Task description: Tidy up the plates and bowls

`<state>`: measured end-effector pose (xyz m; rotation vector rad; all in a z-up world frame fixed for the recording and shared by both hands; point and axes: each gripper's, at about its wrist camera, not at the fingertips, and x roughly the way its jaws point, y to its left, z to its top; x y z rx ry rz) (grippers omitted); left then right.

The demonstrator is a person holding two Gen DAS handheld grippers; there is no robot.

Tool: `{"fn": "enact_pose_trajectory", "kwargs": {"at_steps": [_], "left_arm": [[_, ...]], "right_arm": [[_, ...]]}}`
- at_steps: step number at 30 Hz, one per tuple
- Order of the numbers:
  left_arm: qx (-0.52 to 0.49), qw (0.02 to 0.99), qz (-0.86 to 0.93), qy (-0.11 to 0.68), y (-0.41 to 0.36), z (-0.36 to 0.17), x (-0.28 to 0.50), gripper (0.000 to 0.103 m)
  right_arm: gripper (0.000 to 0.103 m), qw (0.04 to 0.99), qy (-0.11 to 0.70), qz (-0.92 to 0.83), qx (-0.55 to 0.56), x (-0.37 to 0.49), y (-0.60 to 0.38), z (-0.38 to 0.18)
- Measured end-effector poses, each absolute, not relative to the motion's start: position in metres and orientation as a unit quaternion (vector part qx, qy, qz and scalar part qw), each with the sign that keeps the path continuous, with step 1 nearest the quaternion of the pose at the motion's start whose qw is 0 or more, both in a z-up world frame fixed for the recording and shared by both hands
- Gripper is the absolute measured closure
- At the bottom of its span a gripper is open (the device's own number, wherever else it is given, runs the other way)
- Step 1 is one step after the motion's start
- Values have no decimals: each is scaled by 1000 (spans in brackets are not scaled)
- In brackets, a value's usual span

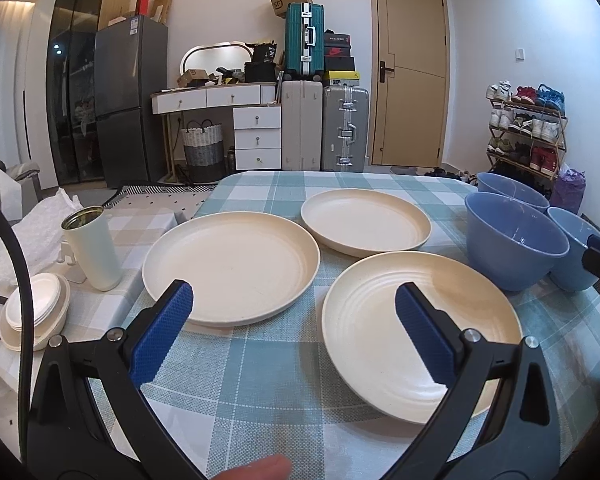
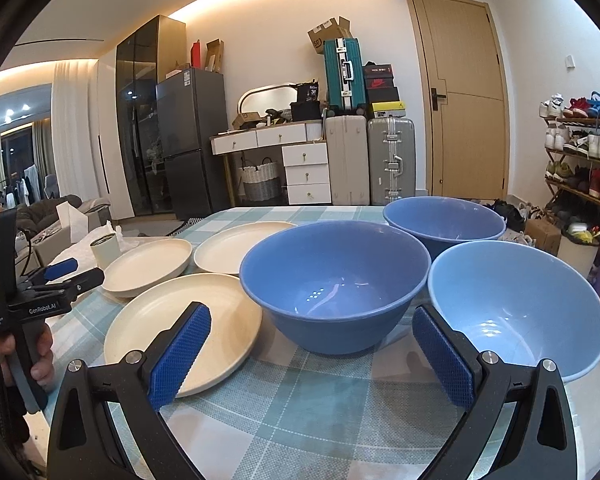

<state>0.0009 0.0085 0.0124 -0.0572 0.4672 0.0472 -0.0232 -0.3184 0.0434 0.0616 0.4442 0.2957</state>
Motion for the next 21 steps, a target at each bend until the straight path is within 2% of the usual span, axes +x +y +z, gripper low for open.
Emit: {"fn": "enact_pose_trajectory", "kwargs": {"at_steps": [11,21], "left_arm": [[-34,967,11,253,5,15,3,2],[-63,964,71,250,27,31,1,2]], "right_arm": [[0,949,256,184,3,-15,-280,59],[0,936,263,231,-20,7,-238,92]]}}
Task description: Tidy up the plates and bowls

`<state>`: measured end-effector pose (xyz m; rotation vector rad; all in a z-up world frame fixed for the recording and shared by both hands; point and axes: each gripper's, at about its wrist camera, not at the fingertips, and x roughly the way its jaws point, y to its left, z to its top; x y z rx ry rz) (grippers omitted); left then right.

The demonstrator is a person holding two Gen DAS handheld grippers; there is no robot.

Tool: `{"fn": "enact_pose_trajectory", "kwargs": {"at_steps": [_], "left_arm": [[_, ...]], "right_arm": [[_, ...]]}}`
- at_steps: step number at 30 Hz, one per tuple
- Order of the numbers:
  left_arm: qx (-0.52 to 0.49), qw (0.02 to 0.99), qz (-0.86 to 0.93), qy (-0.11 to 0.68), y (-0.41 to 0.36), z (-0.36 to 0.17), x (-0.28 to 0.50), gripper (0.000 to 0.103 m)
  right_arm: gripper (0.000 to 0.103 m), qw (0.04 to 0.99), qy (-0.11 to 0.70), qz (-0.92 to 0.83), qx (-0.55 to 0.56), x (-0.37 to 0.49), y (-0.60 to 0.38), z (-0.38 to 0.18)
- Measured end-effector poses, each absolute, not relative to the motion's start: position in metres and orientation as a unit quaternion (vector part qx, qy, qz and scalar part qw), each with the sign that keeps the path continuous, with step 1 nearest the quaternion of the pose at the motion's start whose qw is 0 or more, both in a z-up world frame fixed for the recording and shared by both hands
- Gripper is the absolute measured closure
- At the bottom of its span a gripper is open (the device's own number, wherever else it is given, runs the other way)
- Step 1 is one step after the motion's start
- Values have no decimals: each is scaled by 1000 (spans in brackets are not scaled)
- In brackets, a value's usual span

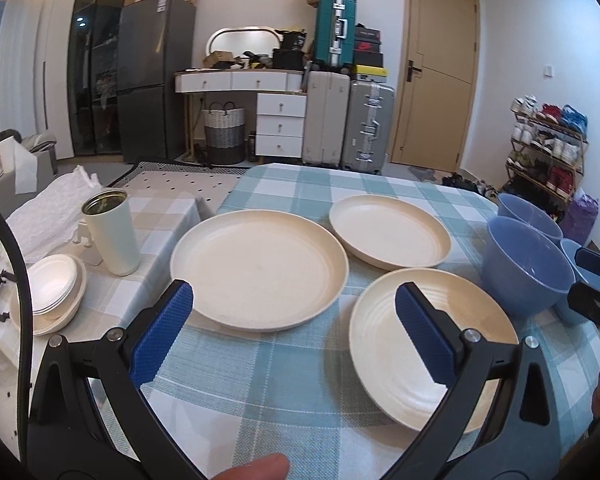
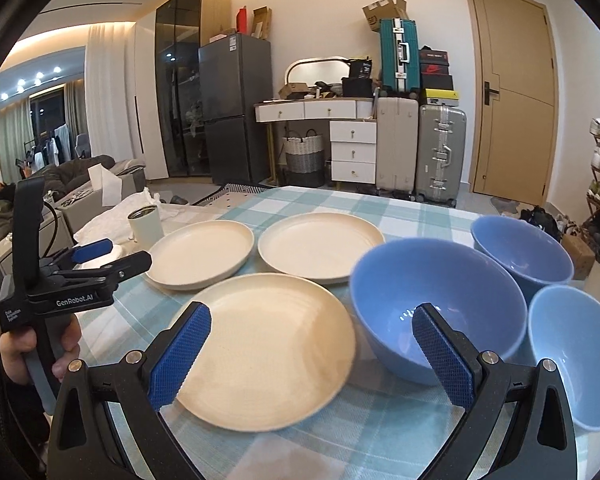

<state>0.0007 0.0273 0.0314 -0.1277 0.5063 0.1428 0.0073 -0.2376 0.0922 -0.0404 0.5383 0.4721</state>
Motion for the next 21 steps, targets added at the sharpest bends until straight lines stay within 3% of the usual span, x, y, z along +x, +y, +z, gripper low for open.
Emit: {"fn": "enact_pose_trajectory", "kwargs": {"at_steps": [21], "left_arm": [[-91,944,155,275,96,44,29,2]], "right_arm": [[0,911,305,273,-43,84,-158,108]]}}
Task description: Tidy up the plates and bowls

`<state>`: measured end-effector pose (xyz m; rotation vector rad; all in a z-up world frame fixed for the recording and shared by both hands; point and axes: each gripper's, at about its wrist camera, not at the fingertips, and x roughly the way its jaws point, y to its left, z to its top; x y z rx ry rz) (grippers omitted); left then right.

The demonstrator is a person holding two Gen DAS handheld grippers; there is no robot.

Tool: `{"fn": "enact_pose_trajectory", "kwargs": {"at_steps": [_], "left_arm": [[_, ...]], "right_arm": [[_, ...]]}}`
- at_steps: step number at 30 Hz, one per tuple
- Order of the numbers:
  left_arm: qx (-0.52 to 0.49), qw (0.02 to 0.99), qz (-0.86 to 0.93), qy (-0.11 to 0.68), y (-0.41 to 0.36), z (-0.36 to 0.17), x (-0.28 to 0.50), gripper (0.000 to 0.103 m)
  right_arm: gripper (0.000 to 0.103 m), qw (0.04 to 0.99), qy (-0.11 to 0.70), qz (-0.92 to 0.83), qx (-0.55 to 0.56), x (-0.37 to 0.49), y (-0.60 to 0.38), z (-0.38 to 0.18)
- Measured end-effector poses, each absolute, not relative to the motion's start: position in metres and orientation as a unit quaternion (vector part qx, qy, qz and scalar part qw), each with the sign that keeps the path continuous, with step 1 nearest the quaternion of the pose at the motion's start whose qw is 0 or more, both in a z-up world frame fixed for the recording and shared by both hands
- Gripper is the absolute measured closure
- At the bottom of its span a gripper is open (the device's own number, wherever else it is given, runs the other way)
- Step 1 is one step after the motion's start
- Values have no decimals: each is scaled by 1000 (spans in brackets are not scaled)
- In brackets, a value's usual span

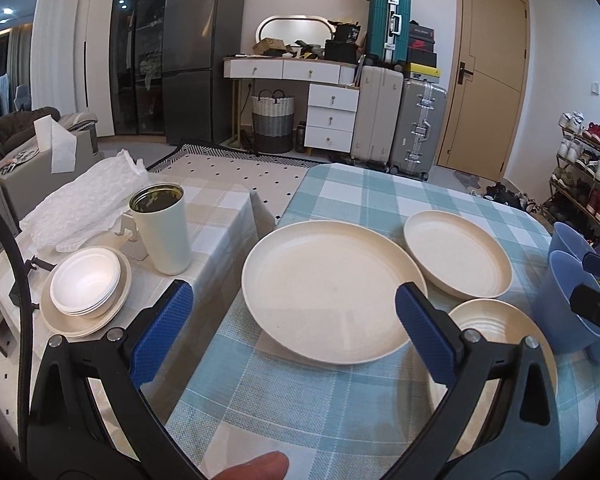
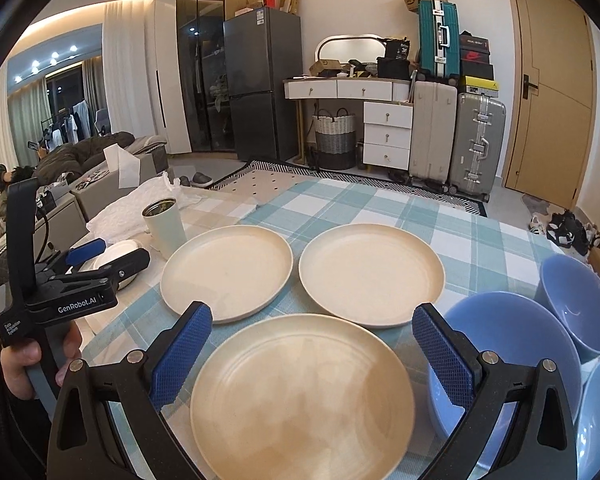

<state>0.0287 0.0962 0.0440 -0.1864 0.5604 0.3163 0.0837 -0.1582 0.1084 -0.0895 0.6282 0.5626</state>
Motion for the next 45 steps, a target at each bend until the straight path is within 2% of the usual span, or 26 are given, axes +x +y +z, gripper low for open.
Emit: {"fn": "enact_pose_trajectory", "kwargs": {"at_steps": [18,21,24,28,45], "left_arm": [[-79,931,179,308,130,28,85,2],[-102,926,179,316,142,21,93,2],[-119,924,173,320,151,14,98,2],[-115,918,172,339,155,2,110,5],[-113,905,175,371,161,-28,122,14]], "right_arm": [[6,889,338,306,-45,136,-110,89],[12,882,350,313,-46,143,-102,82],[13,874,365,318,-41,152,-94,73],[24,866,378,326,-39,162,-83,64],[39,839,425,340,-34,189,-49,31]]}}
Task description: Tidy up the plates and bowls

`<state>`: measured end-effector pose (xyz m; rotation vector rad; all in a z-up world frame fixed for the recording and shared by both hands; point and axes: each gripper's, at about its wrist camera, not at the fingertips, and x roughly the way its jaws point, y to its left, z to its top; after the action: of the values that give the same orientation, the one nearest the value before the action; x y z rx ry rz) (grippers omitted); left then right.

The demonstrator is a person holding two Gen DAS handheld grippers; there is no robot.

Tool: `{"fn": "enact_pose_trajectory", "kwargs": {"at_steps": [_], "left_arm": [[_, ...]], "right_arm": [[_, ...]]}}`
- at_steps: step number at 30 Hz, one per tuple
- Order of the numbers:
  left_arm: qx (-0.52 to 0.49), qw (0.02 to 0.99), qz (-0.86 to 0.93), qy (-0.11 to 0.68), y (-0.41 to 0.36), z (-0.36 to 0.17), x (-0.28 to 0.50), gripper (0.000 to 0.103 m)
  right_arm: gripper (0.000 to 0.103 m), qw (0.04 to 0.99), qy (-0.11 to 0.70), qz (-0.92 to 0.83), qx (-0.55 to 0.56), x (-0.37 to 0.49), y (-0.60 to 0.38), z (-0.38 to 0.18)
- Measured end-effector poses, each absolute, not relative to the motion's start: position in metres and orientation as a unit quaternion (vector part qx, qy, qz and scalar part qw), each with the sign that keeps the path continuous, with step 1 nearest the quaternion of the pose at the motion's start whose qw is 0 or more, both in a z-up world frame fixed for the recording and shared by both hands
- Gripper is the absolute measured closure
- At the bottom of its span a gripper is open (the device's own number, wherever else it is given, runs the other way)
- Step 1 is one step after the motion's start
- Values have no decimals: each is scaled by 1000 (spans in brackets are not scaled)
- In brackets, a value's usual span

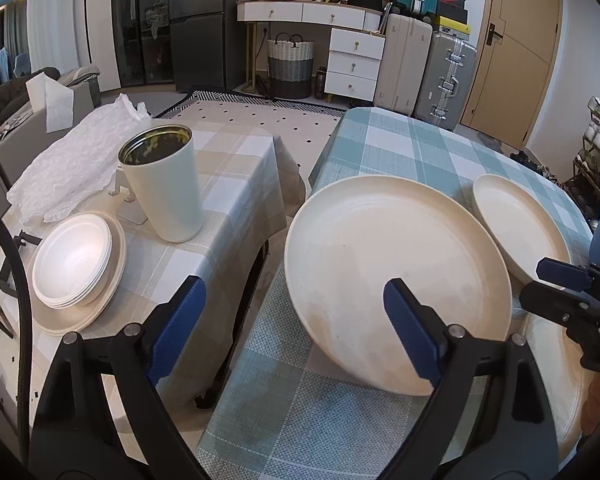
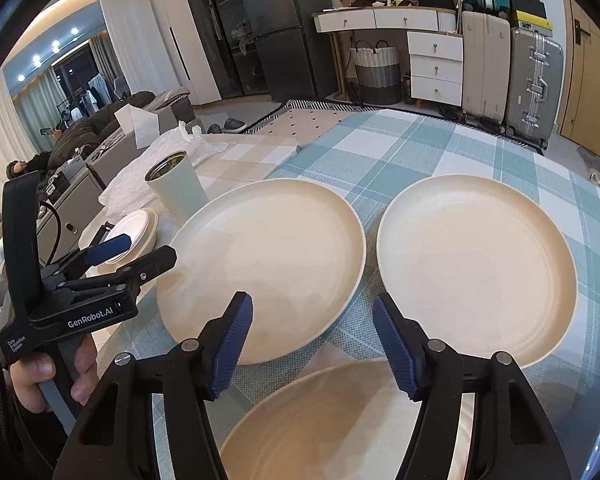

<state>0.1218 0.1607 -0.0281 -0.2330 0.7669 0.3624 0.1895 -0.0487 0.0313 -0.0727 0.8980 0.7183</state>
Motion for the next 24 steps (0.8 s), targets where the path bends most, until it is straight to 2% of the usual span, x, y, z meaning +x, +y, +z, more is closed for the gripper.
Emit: {"fn": "enact_pose_trajectory", "kwargs": {"at_steps": [7,18,22,24], "left_arm": [[-132,897,176,383,172,-37,122,22],[-140,886,171,407,176,-53,127,41],[-136,885,170,412,173,-56,129,45],[-136,884,170,415,173,-57,129,49]], "right_arm": [[45,828,444,339,-35,197,-41,20],[45,823,461,332,-33,208,-34,8],[46,821,466,326,-41,211,-30,3],[50,820,470,324,-45,214,-28,0]]}}
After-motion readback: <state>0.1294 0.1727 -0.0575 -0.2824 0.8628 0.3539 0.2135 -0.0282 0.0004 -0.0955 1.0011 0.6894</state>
